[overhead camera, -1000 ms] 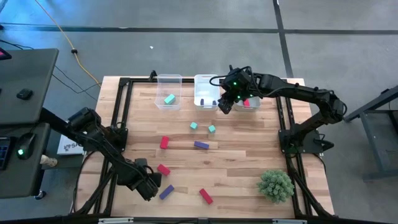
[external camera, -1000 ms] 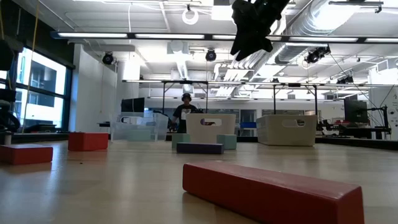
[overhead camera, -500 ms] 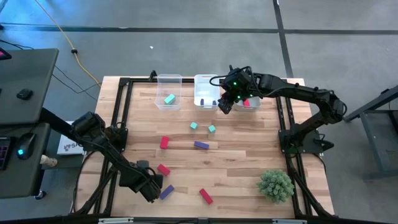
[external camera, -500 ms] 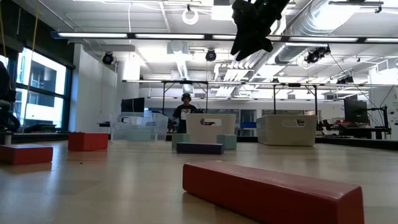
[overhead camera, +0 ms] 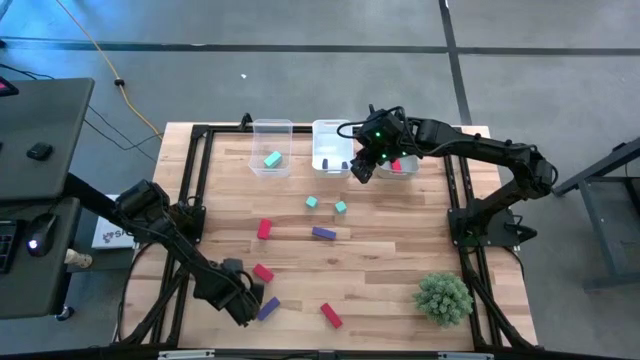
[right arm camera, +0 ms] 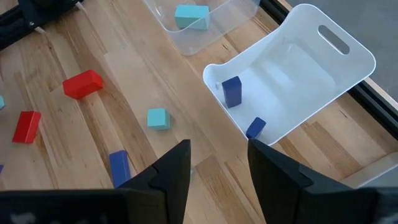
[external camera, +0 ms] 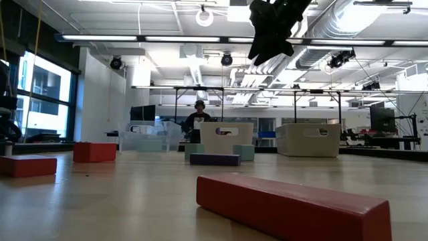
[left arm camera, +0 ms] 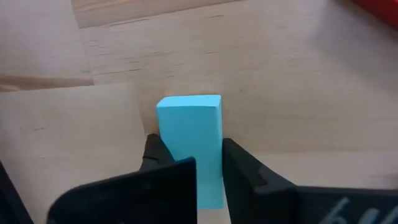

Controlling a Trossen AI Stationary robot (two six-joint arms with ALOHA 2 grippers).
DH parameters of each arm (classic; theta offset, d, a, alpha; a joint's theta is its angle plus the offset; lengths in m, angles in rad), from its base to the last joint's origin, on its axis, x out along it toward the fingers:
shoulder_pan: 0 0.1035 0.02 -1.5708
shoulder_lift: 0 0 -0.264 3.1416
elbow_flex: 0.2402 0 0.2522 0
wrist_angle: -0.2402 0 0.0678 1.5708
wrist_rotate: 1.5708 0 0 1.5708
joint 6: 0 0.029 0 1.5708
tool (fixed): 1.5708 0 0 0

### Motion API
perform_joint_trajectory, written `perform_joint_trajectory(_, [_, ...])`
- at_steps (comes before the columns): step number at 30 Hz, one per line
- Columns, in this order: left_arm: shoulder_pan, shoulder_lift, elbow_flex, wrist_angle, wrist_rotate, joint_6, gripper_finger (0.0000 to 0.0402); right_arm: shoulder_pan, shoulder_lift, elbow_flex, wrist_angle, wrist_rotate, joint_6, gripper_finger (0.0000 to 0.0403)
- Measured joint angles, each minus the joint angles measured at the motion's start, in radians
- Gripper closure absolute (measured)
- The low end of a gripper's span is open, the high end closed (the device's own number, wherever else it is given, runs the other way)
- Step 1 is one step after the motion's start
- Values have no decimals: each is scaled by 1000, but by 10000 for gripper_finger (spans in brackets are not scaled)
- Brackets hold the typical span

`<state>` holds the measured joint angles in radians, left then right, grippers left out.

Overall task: Sort & place blocks by color
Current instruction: Put the light blue block into the transparent bin

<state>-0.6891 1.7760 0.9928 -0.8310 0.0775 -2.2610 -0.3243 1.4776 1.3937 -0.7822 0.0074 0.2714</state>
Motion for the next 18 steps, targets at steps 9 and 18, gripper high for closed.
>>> perform_joint_trajectory(9, [-6, -59, 22, -10, -237, 38, 399, 0, 0, 0, 0, 16, 38, 254])
perform_joint_trajectory(18, [1, -198, 22, -65, -494, 137, 401, 0, 0, 0, 0, 18, 69, 254])
